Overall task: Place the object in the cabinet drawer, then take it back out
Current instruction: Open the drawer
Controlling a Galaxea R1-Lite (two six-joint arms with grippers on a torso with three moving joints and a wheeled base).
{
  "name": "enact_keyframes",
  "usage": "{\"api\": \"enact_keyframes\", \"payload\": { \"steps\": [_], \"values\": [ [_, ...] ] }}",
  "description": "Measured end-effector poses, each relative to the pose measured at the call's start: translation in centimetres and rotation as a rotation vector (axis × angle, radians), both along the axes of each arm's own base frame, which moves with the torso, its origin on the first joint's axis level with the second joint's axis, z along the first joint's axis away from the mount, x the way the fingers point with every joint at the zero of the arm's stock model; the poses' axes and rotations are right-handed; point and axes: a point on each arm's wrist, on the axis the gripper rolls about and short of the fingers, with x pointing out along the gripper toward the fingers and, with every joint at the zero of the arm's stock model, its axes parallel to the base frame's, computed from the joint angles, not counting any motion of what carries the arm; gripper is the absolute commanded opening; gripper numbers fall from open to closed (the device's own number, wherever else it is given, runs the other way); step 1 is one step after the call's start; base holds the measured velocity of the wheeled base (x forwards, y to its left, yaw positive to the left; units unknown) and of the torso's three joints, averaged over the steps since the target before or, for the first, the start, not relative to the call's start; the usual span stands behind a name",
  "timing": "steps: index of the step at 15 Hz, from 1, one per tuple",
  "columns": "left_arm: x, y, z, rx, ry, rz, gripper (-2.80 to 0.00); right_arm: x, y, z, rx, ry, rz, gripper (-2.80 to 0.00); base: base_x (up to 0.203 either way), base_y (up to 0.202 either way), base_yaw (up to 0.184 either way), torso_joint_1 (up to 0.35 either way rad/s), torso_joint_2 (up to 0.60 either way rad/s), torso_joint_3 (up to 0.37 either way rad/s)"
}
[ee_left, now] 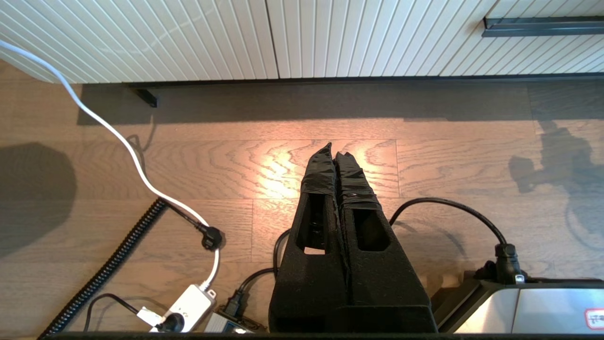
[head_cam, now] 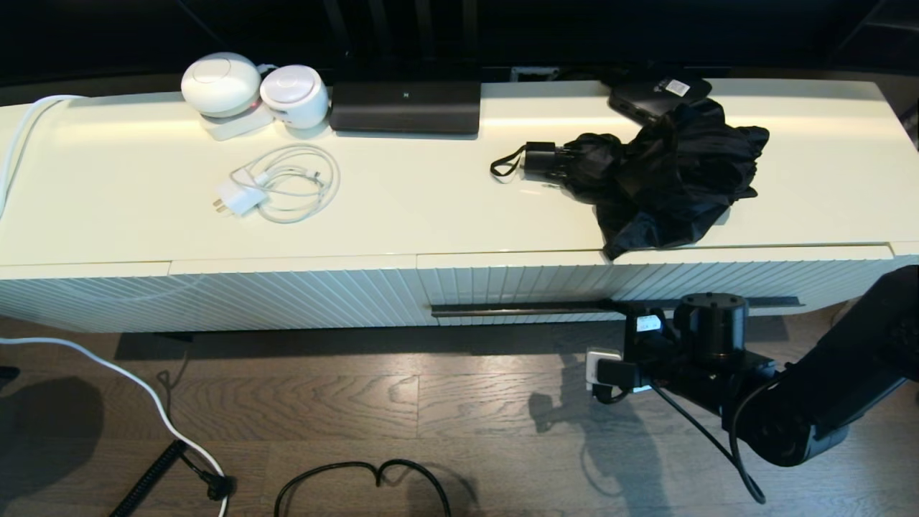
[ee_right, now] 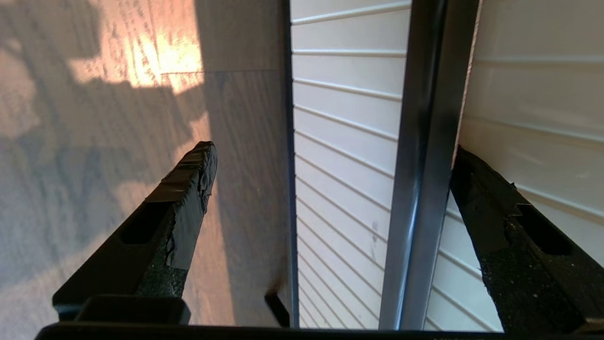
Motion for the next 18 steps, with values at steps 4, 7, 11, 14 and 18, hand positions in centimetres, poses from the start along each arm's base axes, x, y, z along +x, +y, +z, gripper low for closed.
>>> {"api": "enact_keyframes", "payload": {
  "steps": [4,7,11,14,18],
  "values": [
    [0.0,0.0,0.0,0.0,0.0,0.001,-2.8,-1.2,-0.2,-0.2,-0.027,0.081,0.001,0.0,0.0,0.0,0.0,0.0,0.0,0.0],
    [0.0,0.0,0.0,0.0,0.0,0.0,-2.8,-1.8,-0.3,-0.3,-0.031,0.102,0.005,0.0,0.0,0.0,0.0,0.0,0.0,0.0],
    [0.0,0.0,0.0,0.0,0.0,0.001,-2.8,-2.7,-0.2,-0.9,-0.036,0.13,0.011,0.0,0.0,0.0,0.0,0.0,0.0,0.0],
    [0.0,0.0,0.0,0.0,0.0,0.001,-2.8,-3.8,-0.3,-1.4,-0.045,0.16,0.017,0.0,0.0,0.0,0.0,0.0,0.0,0.0],
    [0.0,0.0,0.0,0.0,0.0,0.0,-2.8,-4.6,-0.6,-1.6,-0.05,0.179,0.019,0.0,0.0,0.0,0.0,0.0,0.0,0.0]
  ]
}}
